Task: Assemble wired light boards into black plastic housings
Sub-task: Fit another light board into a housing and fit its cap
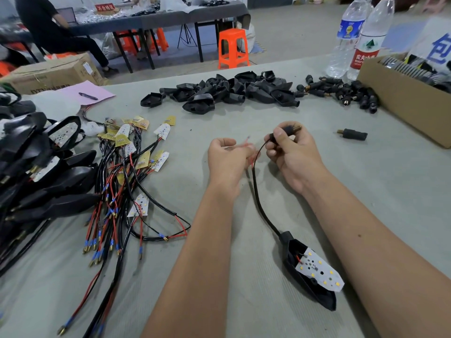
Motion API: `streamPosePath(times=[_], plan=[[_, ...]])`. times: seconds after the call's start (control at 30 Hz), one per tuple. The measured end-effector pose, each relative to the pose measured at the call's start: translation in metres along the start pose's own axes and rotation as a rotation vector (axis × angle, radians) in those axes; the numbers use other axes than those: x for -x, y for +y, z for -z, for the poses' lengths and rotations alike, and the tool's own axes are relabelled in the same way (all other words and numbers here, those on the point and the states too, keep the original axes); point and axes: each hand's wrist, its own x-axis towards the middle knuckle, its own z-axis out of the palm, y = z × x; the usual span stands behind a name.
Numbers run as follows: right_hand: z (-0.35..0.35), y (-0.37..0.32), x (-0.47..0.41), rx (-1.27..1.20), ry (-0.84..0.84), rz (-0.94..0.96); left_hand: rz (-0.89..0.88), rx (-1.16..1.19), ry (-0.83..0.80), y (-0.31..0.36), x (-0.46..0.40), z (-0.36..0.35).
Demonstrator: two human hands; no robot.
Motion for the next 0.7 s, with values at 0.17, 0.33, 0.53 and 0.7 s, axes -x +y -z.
streamPosePath(times=[0.17,0.33,0.53,0.7], plan=[[0.0023,-0.0018,-0.0025,-0.127,0.082,0.024,0.071,-0.103,-0.119,0.0014,0.0029,0.0036],[0.0039,-0.0007,-0.0068,-0.171,0.104,0.006,0.027,-0.061,-0.083,0.0,0.0017,0.0041],[0.0069,0.0002,-0.0078,-0.062,0.063,-0.005,-0.037,-0.055,-0.066,0.0006,-0.0029,0.0056],[0.0083,0.0,-0.0076,-0.079,0.021,-0.008,-0.021,-0.04,-0.062,-0.0031,-0.0015,0.0052]])
